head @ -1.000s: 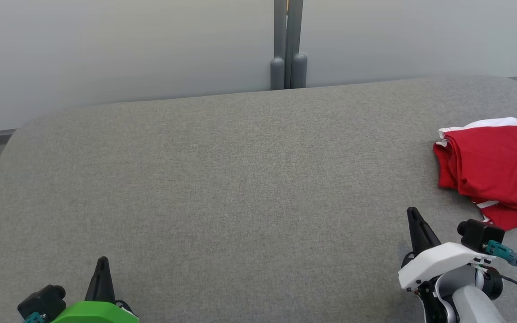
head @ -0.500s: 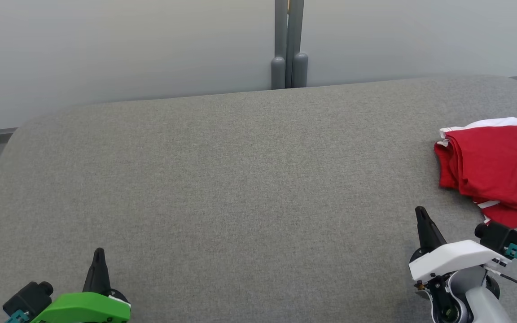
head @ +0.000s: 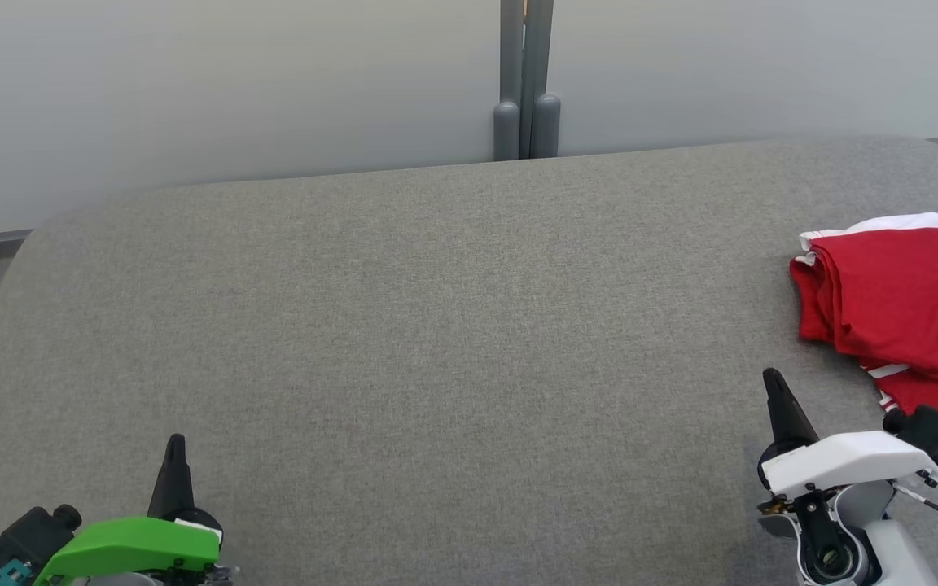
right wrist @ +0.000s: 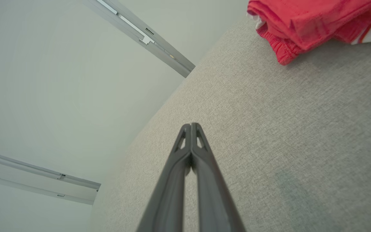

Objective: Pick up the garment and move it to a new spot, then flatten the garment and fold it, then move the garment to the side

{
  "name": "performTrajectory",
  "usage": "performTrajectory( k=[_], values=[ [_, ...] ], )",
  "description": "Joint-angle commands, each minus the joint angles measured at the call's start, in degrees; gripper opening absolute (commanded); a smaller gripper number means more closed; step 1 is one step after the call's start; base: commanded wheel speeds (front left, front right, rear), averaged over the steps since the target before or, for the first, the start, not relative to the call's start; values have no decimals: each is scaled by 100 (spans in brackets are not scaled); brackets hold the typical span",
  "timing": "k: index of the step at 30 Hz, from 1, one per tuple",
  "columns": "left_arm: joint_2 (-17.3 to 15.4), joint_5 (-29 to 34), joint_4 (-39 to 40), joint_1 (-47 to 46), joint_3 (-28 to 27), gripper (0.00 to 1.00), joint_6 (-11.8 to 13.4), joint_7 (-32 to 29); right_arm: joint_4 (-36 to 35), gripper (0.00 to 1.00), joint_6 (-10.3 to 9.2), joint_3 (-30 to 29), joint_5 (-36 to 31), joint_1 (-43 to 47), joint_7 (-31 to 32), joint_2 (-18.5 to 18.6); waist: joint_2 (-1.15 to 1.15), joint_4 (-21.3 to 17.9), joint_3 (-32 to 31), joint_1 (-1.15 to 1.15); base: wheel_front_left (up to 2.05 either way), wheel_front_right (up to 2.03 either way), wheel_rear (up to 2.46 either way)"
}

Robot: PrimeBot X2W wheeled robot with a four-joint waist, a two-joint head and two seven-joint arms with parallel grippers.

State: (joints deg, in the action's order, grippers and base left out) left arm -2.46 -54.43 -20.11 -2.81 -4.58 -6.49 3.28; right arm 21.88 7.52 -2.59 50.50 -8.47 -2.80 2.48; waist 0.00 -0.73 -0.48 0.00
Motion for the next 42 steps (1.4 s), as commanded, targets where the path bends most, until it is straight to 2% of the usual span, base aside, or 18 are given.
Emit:
performTrajectory(
  k=[1, 25, 42],
  values=[
    [-38, -196, 107, -158, -27, 0, -19, -41, -115, 0, -1, -32, 214, -12, 41, 30, 0, 2, 1, 0, 0, 0, 0],
    [-48, -1668, 309, -259, -87, 0, -58, -419, -389, 0, -1, -198, 1826, 72, 428, 41, 0, 25, 24, 0, 0, 0, 0],
    [-53, -2465, 428, -317, -123, 0, -77, -626, -539, 0, -1, -294, 2721, 132, 640, 46, 0, 41, 38, 0, 0, 0, 0]
  ],
)
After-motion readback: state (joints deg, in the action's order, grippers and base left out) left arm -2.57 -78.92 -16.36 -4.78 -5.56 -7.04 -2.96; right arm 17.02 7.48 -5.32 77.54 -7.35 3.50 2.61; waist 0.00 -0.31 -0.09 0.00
